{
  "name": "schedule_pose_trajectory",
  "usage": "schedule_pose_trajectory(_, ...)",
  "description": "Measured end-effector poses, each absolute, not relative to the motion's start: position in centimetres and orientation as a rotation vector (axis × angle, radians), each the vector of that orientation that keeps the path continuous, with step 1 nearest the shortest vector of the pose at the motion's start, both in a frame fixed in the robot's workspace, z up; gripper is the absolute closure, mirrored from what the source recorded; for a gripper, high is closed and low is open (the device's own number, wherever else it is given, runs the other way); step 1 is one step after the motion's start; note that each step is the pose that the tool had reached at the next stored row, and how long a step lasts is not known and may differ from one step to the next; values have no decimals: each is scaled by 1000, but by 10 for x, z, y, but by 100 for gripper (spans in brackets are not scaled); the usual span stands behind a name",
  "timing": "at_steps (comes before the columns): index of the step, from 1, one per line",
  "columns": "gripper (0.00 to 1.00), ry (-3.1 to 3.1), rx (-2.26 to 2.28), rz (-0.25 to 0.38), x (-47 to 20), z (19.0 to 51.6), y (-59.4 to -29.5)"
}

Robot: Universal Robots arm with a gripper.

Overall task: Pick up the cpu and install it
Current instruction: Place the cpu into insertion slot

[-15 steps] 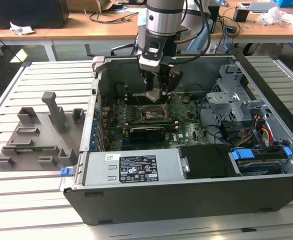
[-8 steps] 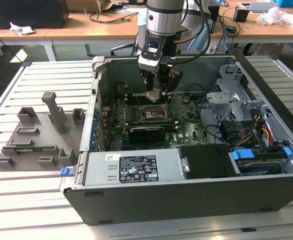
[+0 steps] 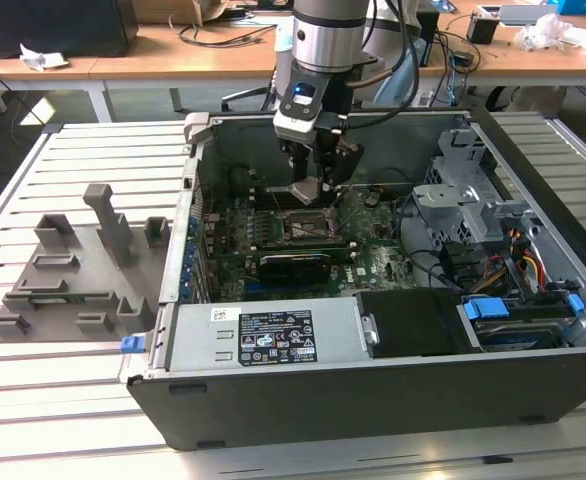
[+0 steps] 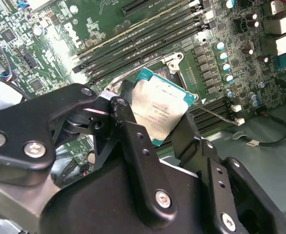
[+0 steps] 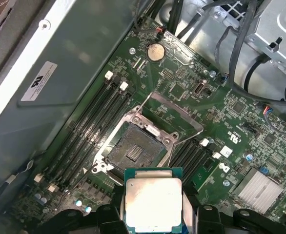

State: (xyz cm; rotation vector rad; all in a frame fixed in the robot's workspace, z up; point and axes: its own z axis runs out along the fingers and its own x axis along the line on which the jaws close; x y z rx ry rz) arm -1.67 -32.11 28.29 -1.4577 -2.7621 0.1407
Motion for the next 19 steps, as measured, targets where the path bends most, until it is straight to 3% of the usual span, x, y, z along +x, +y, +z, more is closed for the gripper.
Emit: schedule_pose_trajectory(19,45,-2730,-1514,141,-17,282,-321)
